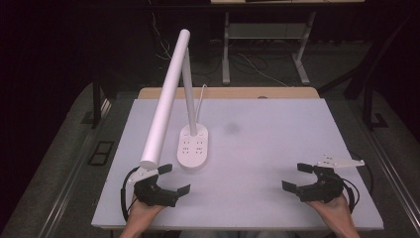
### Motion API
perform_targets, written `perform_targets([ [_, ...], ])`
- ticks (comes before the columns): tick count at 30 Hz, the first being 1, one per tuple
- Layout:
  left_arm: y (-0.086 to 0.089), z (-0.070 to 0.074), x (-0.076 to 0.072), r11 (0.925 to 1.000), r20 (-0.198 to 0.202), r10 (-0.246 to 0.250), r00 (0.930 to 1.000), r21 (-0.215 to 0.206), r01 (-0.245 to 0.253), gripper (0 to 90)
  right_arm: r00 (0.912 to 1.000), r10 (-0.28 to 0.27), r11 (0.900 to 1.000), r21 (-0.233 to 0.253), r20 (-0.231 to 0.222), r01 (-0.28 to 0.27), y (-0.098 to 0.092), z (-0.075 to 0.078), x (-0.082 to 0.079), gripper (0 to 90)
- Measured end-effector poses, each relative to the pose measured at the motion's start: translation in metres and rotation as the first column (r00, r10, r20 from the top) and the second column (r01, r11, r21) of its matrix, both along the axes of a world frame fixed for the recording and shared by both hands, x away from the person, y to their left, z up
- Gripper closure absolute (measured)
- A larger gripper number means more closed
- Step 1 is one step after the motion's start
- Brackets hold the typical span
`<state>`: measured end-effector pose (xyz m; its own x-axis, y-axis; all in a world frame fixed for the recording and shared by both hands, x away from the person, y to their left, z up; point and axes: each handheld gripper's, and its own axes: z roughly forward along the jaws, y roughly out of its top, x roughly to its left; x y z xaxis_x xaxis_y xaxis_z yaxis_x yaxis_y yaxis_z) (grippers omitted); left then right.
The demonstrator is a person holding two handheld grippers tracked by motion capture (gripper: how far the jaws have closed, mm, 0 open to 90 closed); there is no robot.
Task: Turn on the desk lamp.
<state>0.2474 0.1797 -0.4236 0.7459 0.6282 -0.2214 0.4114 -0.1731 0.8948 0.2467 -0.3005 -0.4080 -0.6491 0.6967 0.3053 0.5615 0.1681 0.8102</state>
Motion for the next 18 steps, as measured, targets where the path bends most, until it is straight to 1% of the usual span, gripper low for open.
perform_targets([
  [3, 0.0001, 0.0002, -0.0003, 1.0, 0.0, 0.0, 1.0, 0.0, 0.0, 0.0, 0.9999, 0.011, 1.0, -0.009, 0.0, -0.011, 0.0001, -0.0009, 0.0009, 0.5],
  [9, -0.0008, 0.0001, -0.0004, 1.0, 0.003, -0.001, 1.0, 0.007, 0.001, 0.0, 0.9997, 0.016, 1.0, -0.008, -0.018, -0.016, 0.0005, -0.0011, 0.0008, 0.6],
  [18, -0.0008, 0.0006, -0.0014, 1.0, 0.006, 0.001, 1.0, -0.004, -0.001, 0.0, 0.9992, 0.023, 1.0, -0.013, -0.033, -0.024, 0.0, -0.001, 0.0009, 0.5],
])
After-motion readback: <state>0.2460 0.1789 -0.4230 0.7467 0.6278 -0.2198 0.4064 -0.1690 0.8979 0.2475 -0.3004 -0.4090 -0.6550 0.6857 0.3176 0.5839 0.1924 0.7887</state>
